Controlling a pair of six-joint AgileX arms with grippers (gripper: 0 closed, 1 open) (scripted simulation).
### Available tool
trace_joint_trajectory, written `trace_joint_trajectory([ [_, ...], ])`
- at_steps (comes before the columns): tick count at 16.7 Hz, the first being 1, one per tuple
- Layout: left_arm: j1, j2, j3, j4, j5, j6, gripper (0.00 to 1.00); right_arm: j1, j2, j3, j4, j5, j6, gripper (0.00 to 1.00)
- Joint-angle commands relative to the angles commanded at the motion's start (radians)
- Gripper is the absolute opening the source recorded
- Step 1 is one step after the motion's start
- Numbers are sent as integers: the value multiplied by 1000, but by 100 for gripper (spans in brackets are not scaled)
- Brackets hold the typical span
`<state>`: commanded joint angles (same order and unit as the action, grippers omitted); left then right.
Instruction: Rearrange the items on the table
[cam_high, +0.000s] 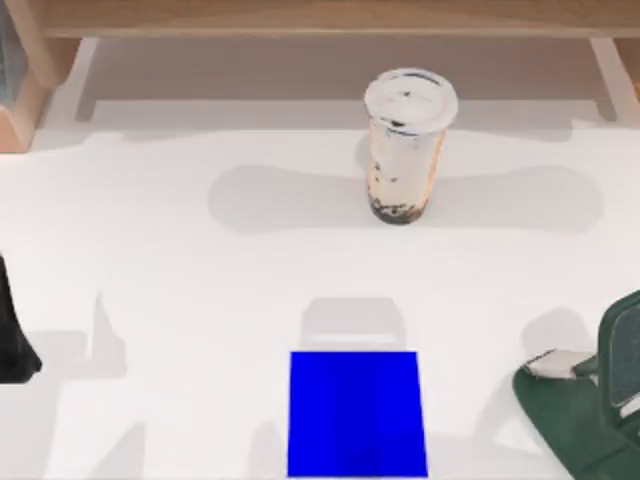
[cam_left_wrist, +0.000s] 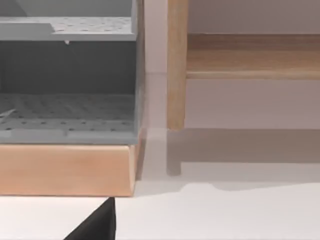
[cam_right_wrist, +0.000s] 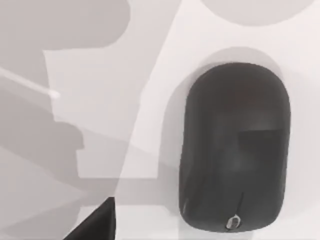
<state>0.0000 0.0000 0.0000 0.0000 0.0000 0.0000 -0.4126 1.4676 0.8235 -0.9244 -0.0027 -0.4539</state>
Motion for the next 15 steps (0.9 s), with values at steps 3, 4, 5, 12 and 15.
trace_joint_trajectory([
  [3, 0, 0, 0, 0, 0, 0, 100, 1, 62, -86, 156, 0, 2, 100],
  [4, 0, 0, 0, 0, 0, 0, 100, 1, 79, -109, 193, 0, 2, 100],
  [5, 0, 0, 0, 0, 0, 0, 100, 1, 93, -126, 221, 0, 2, 100],
  [12, 0, 0, 0, 0, 0, 0, 100, 1, 103, -142, 243, 0, 3, 85],
  [15, 0, 0, 0, 0, 0, 0, 100, 1, 103, -142, 243, 0, 3, 62],
])
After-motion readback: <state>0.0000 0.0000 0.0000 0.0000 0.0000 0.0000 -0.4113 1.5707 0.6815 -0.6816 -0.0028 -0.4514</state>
